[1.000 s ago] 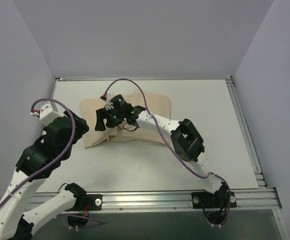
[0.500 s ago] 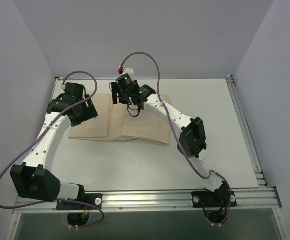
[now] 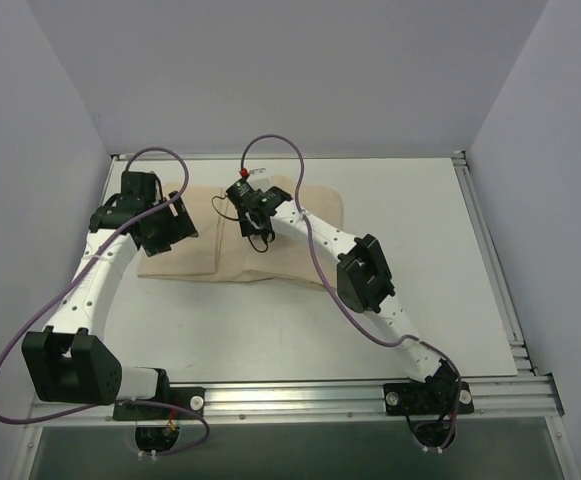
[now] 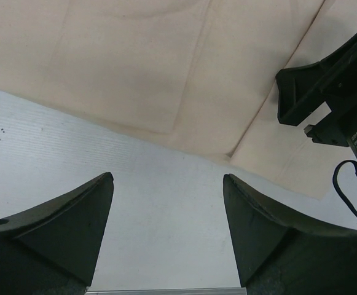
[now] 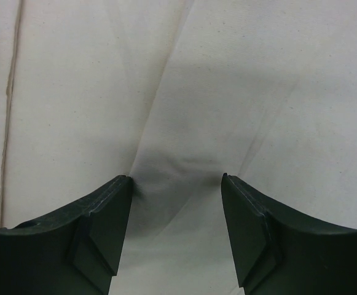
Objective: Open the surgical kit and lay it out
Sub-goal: Open the surgical kit at the center of the board.
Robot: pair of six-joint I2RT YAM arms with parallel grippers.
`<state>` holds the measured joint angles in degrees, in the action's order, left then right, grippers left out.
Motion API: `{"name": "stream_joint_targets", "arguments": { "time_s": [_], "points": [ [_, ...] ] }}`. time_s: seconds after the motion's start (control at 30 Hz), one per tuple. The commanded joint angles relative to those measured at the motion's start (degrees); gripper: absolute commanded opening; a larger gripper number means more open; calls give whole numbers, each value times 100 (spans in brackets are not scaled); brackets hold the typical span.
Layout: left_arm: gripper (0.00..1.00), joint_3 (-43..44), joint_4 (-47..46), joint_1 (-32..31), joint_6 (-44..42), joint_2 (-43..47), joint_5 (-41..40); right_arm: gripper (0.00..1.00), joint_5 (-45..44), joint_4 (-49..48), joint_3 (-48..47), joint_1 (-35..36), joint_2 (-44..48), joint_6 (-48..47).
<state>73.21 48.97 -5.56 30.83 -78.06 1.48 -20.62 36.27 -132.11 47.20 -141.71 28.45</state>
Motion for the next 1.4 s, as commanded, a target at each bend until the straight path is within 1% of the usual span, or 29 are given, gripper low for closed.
{"name": "stream_joint_targets", "arguments": {
  "time_s": [0.0, 0.2, 0.33, 0.43, 0.47, 0.5, 0.57, 0.63, 0.7, 0.87, 0.93, 0.97, 1.03, 1.1, 1.13, 1.2, 1.23, 1.27, 1.3, 1.33, 1.37],
  "points": [
    [81, -52, -274, 46, -130, 98, 274, 59, -320, 275, -341, -18, -111, 108],
    [81, -131, -300, 143, -209, 116, 397, 56, -276, 231, -315, -18, -138, 222],
    [81, -149, -300, 222, -244, 133, 468, 56, -65, 47, -333, -18, -59, 249],
    [81, -158, -318, 249, -262, 133, 485, 46, -39, 38, -324, -35, -76, 337],
    [81, -158, -318, 240, -270, 133, 485, 31, -12, 64, -324, -53, -85, 363],
    [81, -158, -309, 266, -270, 133, 485, 24, -29, 73, -324, -53, -76, 363],
    [81, -158, -283, 284, -288, 133, 494, 12, -47, 12, -245, -36, -24, 337],
    [81, -184, -300, 310, -305, 160, 494, 11, -65, -58, -175, -35, 56, 337],
    [81, -202, -300, 319, -323, 160, 494, 6, -56, -68, -218, -35, 73, 311],
    [81, -228, -265, 380, -376, 177, 503, 1, -91, -68, -262, -44, 240, 337],
    [81, -237, -265, 398, -376, 177, 546, 1, -65, -94, -254, -53, 407, 293],
    [81, -246, -257, 424, -376, 177, 564, 2, -13, -207, -219, -53, 503, 258],
    [81, -246, -256, 416, -393, 169, 599, 4, 163, -383, 27, -88, 837, 75],
    [81, -263, -248, 416, -411, 177, 591, 0, -90, -323, 237, -149, 1205, 64],
    [81, -272, -230, 424, -420, 177, 582, 0, -161, -314, 387, -211, 1346, 91],
    [81, -298, -221, 424, -464, 177, 538, 0, -188, -384, 790, -465, 1915, 73],
    [81, -316, -221, 424, -481, 169, 529, 0, -257, -393, 1288, -562, 2110, 73],
    [81, -333, -213, 424, -507, 151, 494, 0, -336, -445, 1581, -658, 2347, 65],
    [81, -334, -204, 433, -525, 142, 485, 0, -511, -489, 1897, -877, 2776, 30],
    [81, -351, -212, 425, -534, 107, 477, 0, -574, -533, 2552, -1018, 2989, -5],
    [81, -369, -230, 424, -543, 98, 476, 6, -601, -620, 2872, -1176, 3200, -41]
  ]
}}
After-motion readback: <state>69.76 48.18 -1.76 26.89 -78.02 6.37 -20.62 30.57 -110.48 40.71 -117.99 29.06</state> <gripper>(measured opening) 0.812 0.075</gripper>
